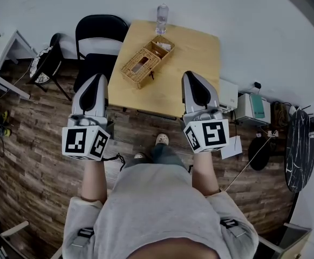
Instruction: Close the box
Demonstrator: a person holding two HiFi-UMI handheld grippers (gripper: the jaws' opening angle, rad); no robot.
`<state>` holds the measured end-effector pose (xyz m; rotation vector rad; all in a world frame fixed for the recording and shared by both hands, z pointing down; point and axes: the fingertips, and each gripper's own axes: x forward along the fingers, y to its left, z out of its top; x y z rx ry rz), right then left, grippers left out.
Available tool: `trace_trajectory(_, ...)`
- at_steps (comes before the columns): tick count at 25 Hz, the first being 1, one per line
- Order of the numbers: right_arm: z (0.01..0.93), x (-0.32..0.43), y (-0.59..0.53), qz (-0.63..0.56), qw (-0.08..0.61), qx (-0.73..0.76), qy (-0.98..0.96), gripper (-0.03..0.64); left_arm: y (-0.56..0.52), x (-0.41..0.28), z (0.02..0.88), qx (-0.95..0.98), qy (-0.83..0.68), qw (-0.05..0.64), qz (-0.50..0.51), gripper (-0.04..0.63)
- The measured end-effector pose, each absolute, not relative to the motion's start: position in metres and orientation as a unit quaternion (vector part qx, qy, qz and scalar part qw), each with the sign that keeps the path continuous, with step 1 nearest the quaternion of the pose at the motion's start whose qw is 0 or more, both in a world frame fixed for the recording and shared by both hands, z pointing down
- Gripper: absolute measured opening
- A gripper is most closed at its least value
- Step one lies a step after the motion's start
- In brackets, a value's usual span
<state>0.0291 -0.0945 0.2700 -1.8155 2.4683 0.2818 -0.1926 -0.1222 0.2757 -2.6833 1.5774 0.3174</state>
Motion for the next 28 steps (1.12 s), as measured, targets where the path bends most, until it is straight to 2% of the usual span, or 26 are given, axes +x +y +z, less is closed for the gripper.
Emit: trace_trajectory(28, 0.266, 0.026, -0.075, 0.101, 0.033, -0.605, 0.789, 0.011, -0.106, -0.191, 0.272, -0.863, 0.495, 0.023, 0.102, 0.060)
